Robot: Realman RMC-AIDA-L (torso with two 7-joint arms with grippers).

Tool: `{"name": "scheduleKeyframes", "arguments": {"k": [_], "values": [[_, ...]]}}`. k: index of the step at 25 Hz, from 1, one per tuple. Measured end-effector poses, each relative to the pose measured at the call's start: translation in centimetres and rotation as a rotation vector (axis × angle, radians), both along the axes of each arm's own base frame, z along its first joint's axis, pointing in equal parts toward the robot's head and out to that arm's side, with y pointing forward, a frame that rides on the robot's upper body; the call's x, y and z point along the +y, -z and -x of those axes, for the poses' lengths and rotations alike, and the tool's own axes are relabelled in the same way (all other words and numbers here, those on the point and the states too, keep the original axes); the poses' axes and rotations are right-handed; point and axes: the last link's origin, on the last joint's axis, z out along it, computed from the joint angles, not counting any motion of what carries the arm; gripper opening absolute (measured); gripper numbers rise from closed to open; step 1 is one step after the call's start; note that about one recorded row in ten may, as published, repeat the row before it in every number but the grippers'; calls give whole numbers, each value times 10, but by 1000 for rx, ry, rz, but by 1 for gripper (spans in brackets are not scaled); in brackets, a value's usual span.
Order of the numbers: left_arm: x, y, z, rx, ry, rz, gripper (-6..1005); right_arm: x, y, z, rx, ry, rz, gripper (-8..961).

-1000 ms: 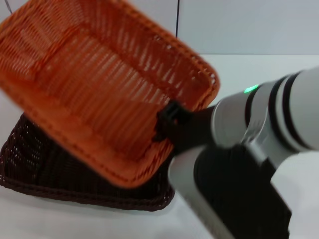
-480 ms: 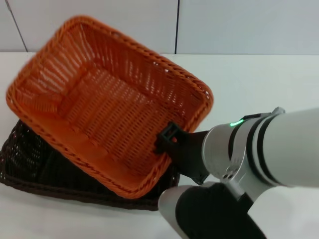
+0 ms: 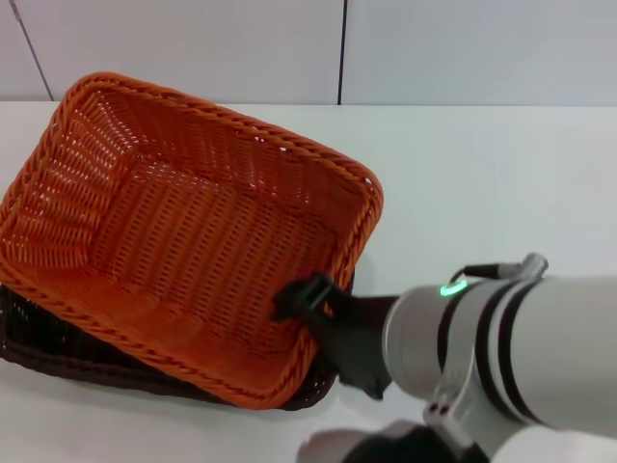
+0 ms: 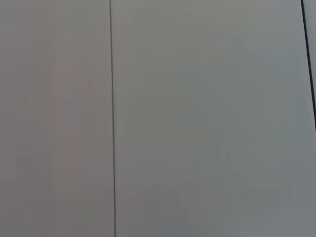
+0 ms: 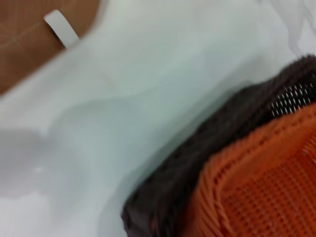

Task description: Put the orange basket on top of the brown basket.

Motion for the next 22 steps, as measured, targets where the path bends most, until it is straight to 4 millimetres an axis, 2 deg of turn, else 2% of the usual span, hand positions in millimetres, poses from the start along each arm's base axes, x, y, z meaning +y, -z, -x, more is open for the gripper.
{"name": "scheduleKeyframes", "arguments": {"k": [2, 8, 16, 22], "values": [[1, 0, 0, 0, 1, 4, 722, -5, 2, -1, -6, -2, 14, 551], [5, 1, 0, 0, 2, 16, 722, -24, 13, -1, -18, -11, 68, 630], [10, 4, -2, 7, 8, 40, 723, -32, 20, 9, 41, -62, 91, 630], [10, 7, -1, 11, 2, 59, 723, -46, 33, 13, 68, -120, 143, 630]]}}
